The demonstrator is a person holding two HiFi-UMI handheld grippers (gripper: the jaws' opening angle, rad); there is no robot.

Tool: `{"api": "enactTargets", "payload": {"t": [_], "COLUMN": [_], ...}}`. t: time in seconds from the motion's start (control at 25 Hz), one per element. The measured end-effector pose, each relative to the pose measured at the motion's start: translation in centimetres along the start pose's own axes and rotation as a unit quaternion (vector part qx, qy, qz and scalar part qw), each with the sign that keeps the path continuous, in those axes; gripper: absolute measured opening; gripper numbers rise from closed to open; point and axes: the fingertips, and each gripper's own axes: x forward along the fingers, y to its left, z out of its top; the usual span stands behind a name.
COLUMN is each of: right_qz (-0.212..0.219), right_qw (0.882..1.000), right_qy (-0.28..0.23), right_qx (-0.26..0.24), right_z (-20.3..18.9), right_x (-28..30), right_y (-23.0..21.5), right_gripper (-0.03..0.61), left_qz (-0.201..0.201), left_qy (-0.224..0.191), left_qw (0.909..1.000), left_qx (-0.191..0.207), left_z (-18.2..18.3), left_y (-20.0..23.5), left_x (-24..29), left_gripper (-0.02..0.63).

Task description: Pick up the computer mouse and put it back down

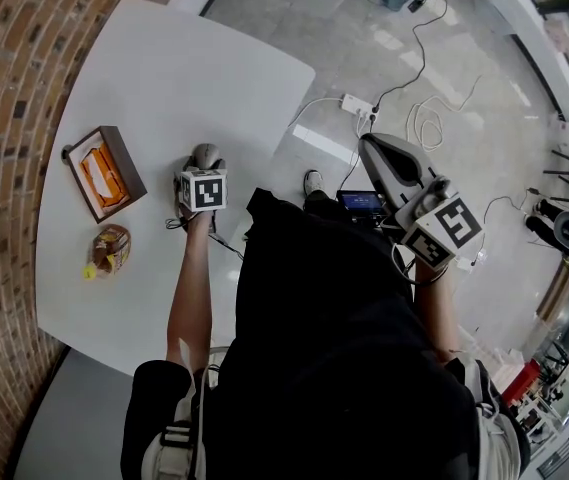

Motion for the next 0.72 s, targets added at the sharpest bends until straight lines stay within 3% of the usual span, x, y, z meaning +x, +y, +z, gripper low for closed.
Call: {"api": "enactTargets", "payload": {"t": [0.36, 0.72], "right_qz": [0.011, 0.032], "right_qw": [1.0, 0.999], "right_qy": [-0.003, -0.014], "right_qx": [-0.007, 0.002], "right_z": [0.3, 0.8], "right_x": [0.1, 0.5], "right_y": [0.1, 0.0], "right_gripper": [0.018, 0.018], "left_qz": [0.003, 0.009], "left_qy": [-0.007, -0.045], "left_qw": [0.9999, 0.9979], "left_qx": [-0.011, -0.046], "left_z": [-0.1, 1.1], "left_y": [0.1, -0.1], "left_x": [-1.0, -3.5], "left_gripper": [0.301, 0.301]}}
